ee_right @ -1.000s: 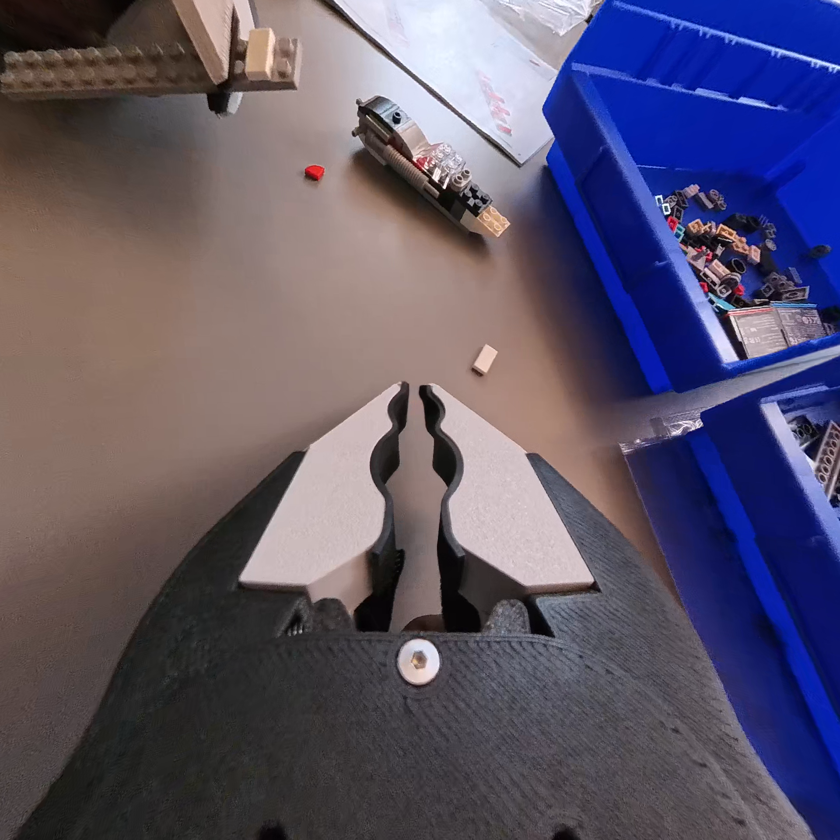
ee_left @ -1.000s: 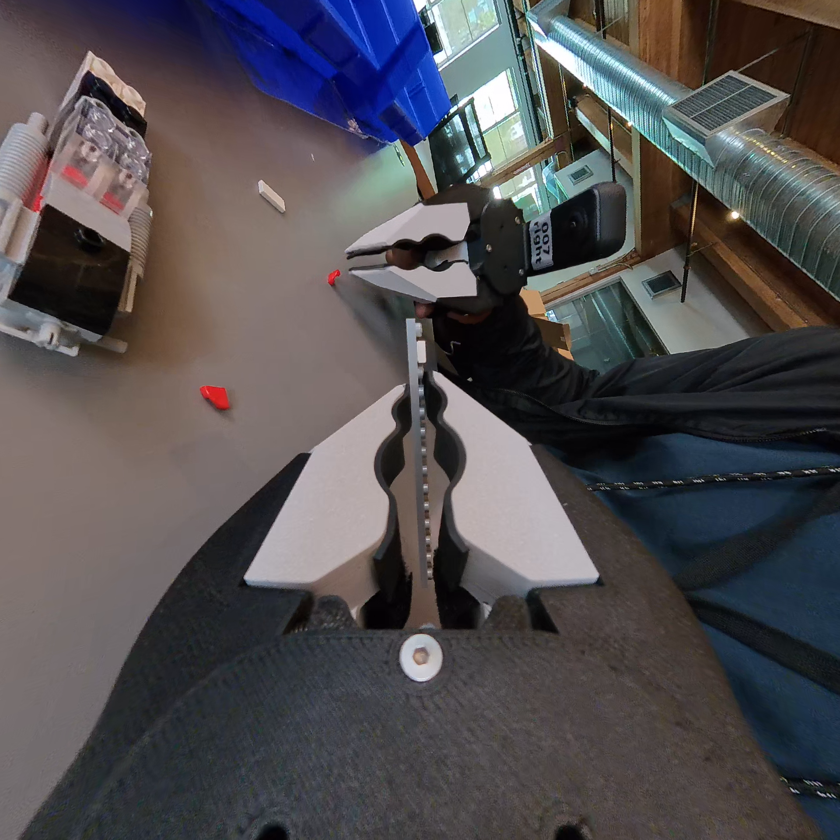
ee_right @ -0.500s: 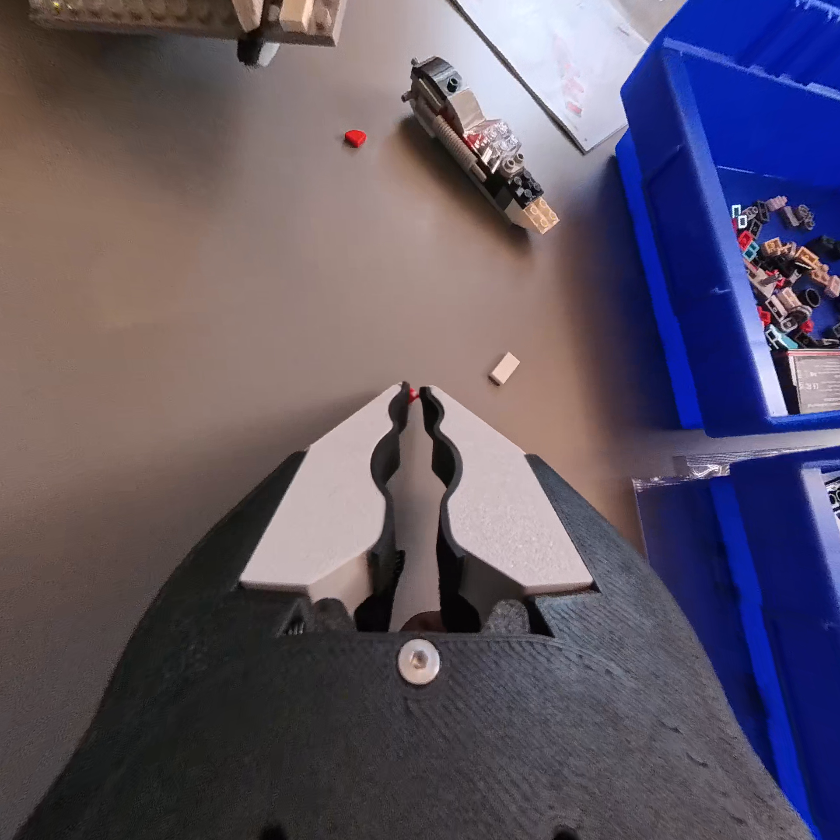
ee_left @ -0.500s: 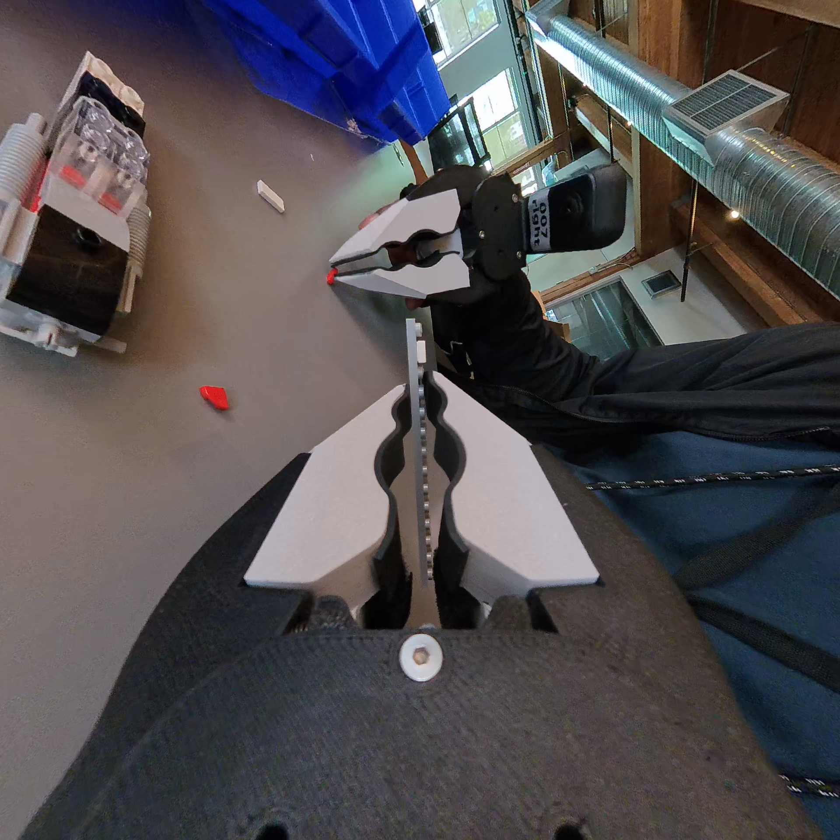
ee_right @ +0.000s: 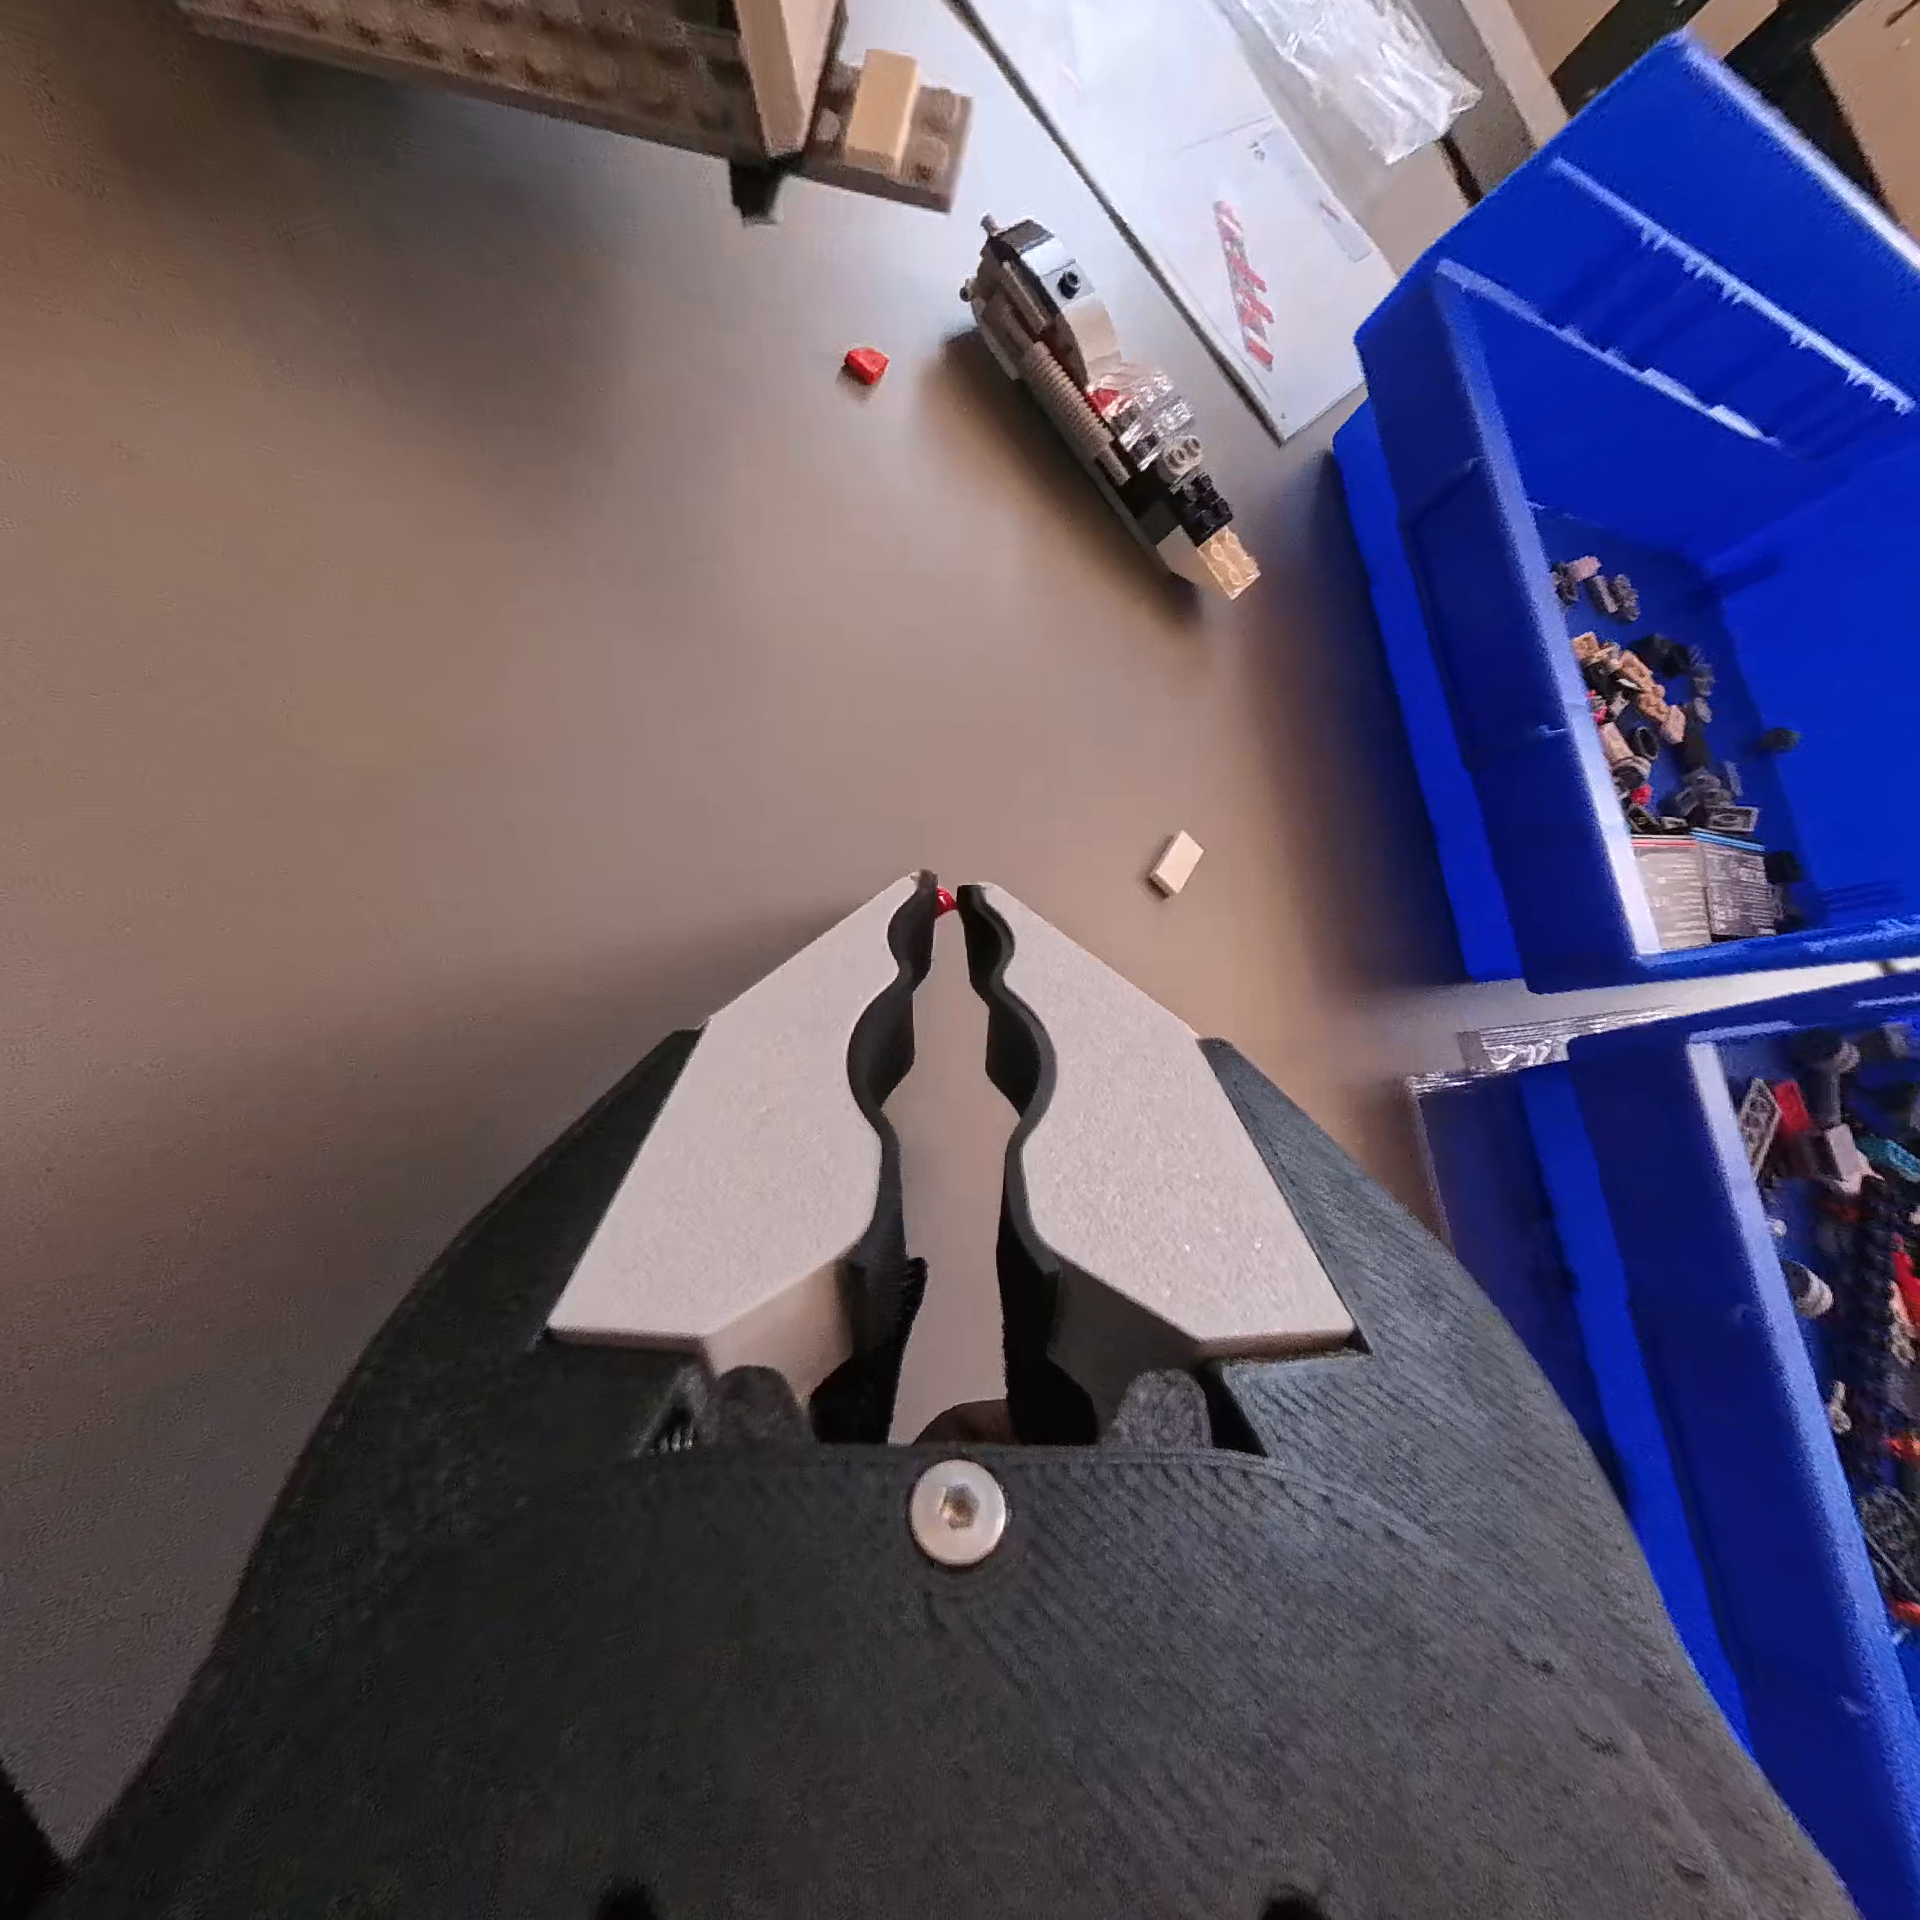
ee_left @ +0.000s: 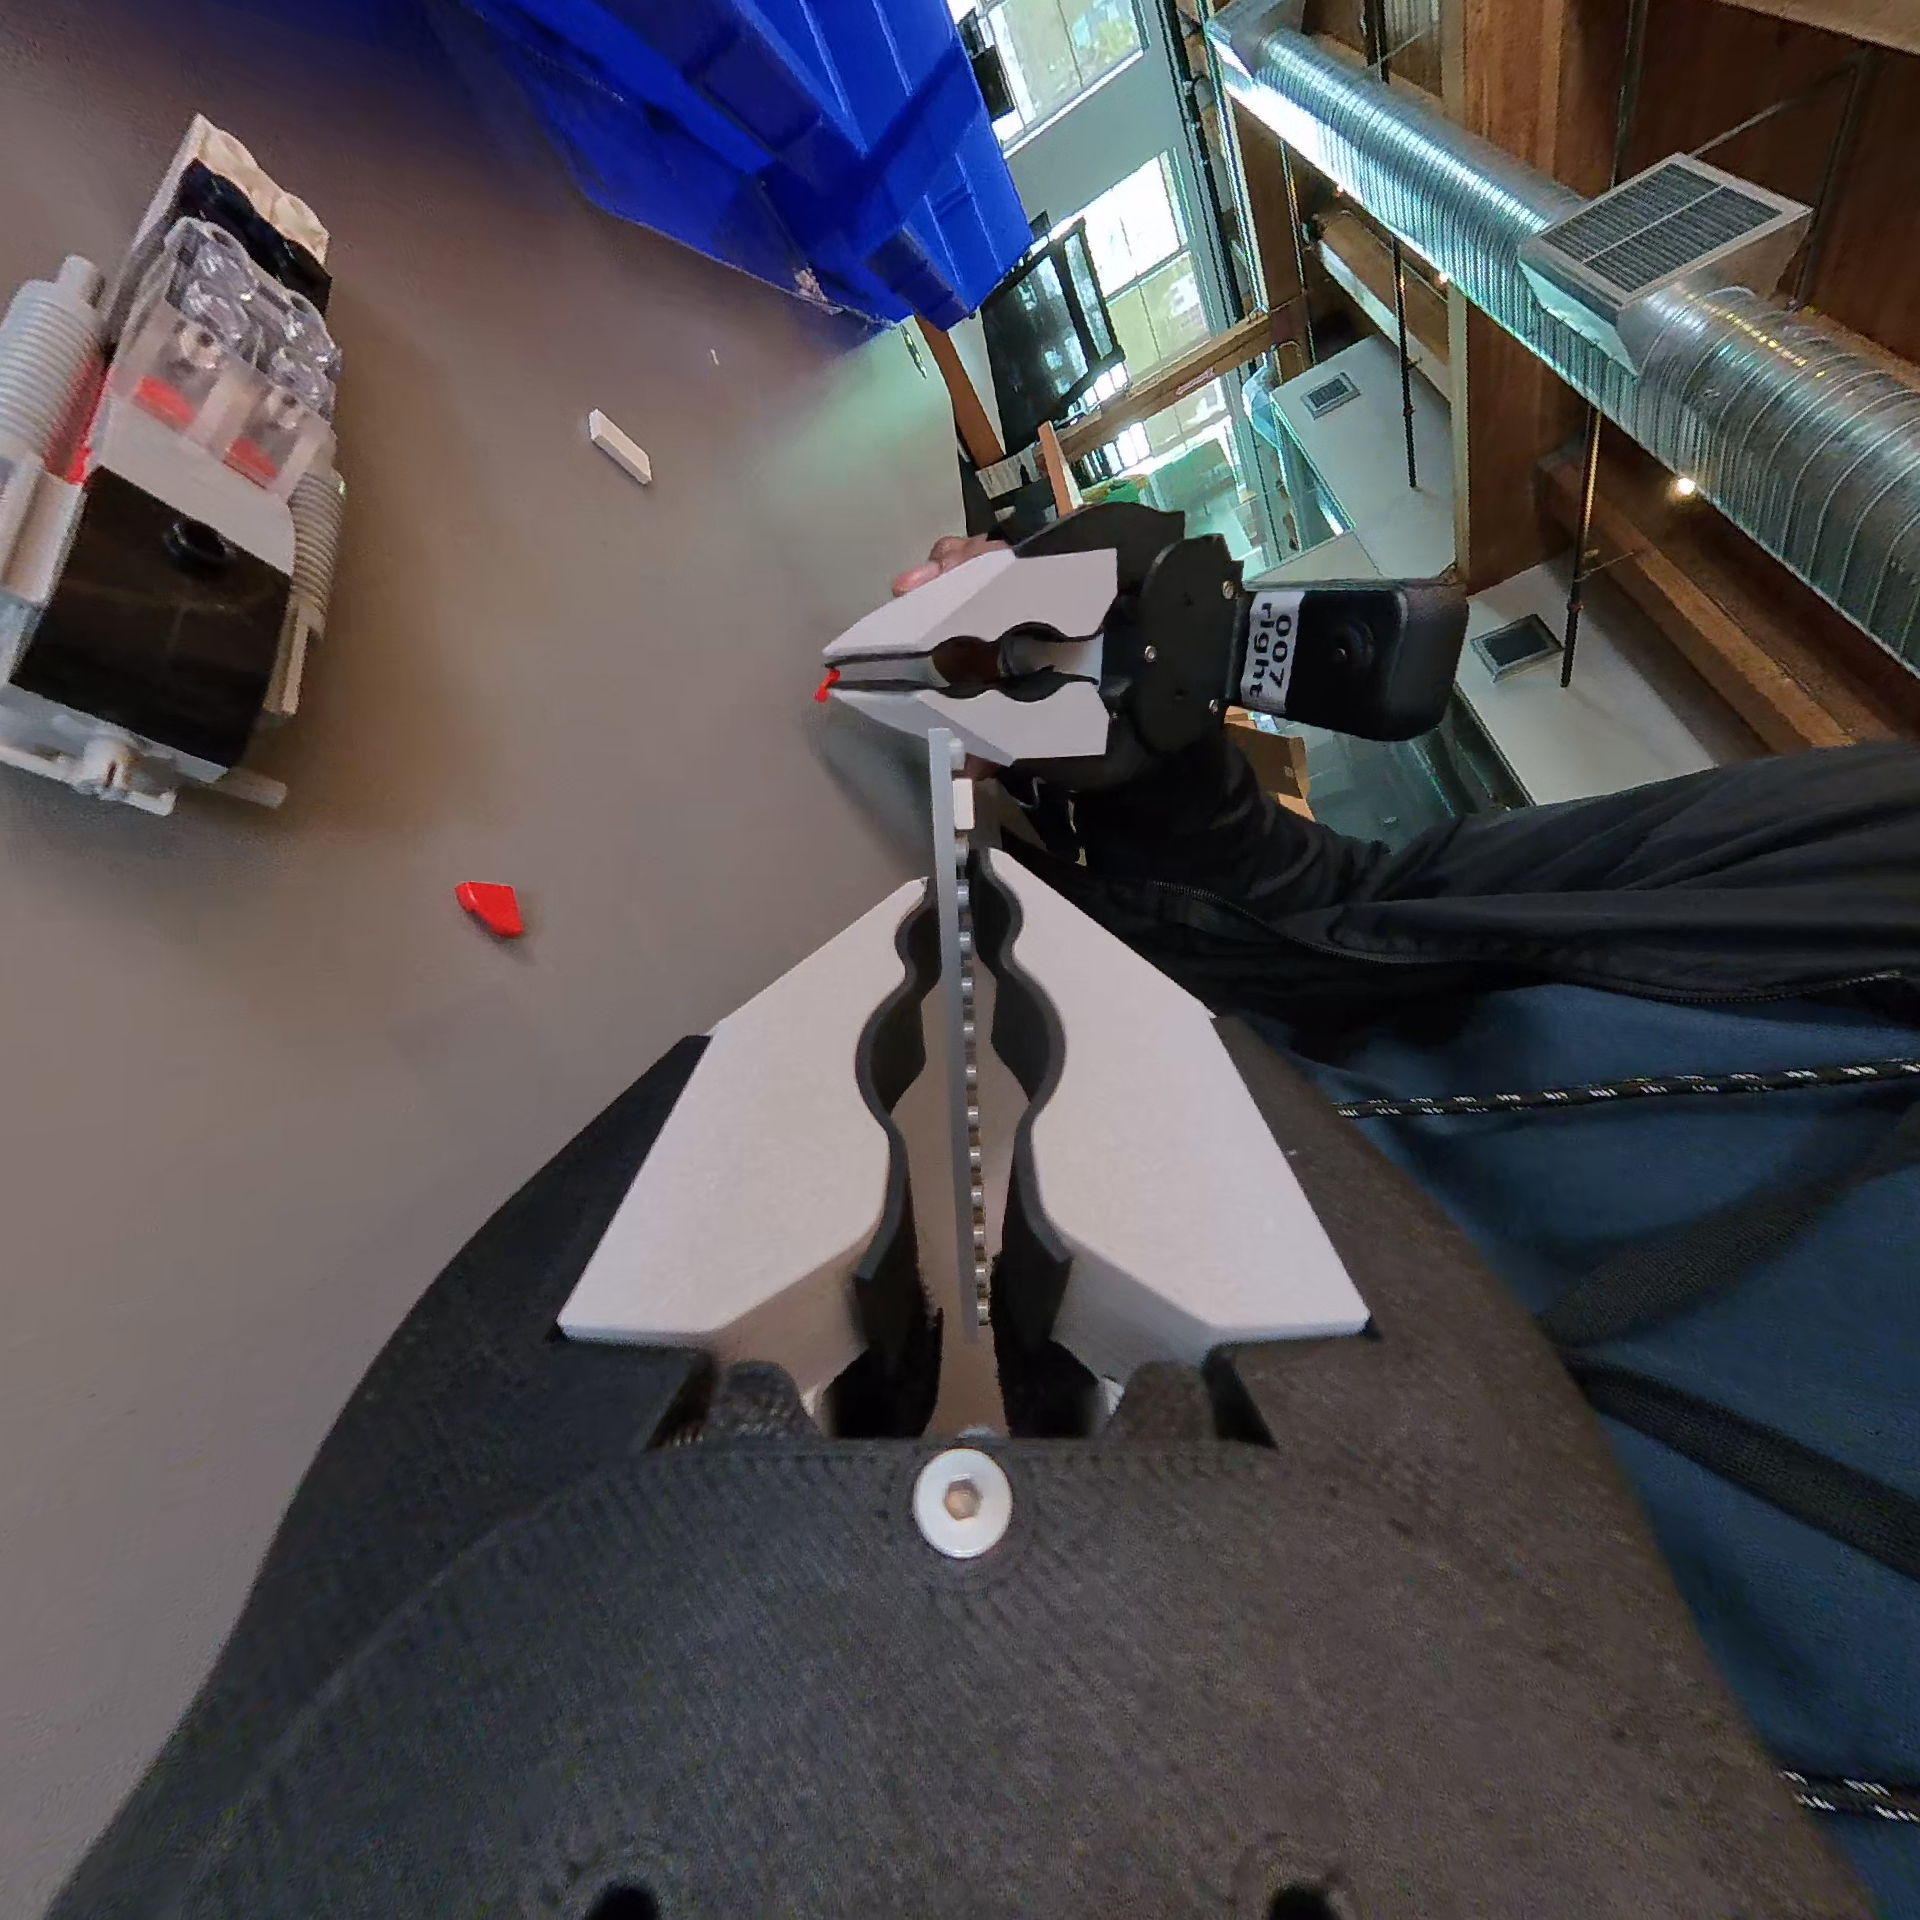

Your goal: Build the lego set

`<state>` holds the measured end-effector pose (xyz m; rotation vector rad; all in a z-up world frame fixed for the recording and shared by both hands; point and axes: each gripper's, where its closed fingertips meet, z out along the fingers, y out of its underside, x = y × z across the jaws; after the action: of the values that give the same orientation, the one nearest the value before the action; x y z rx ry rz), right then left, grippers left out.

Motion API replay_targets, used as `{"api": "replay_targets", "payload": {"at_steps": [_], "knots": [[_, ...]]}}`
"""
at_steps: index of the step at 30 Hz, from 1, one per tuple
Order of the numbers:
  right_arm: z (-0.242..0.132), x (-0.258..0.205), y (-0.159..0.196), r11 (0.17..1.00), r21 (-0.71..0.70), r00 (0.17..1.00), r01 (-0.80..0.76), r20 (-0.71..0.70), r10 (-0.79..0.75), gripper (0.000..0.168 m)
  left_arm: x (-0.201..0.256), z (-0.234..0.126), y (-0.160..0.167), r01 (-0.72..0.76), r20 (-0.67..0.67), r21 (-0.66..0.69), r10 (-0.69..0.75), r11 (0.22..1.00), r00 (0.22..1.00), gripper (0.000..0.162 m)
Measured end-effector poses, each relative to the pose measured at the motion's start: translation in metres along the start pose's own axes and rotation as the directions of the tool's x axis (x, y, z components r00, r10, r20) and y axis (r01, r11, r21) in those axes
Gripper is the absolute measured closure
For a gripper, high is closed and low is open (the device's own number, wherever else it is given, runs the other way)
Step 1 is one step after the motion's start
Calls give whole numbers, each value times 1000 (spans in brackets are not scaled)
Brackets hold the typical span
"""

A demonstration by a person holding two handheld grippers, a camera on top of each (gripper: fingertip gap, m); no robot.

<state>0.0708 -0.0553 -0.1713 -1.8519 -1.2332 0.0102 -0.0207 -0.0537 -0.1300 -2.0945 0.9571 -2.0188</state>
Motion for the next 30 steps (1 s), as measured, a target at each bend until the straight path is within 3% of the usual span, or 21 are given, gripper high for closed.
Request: {"api": "replay_targets", "payload": {"at_steps": [1,5,10,30], "knots": [[-1,3,-2,1000,11,1000,-1,-23,1,163,0,0,0,0,1,0,0,1000,1000,156],[0,15,-7,1000,23,993,-10,-115,13,163,0,0,0,-1,3,0,1,1000,1000,156],[4,-5,-1,999,-28,998,26,-63,-28,159,0,0,0,-1,3,1,1,1000,1000,156],[15,13,13,957,-112,963,-268,-9,268,153,0,0,0,1,5,0,-1,1000,1000,156]]}}
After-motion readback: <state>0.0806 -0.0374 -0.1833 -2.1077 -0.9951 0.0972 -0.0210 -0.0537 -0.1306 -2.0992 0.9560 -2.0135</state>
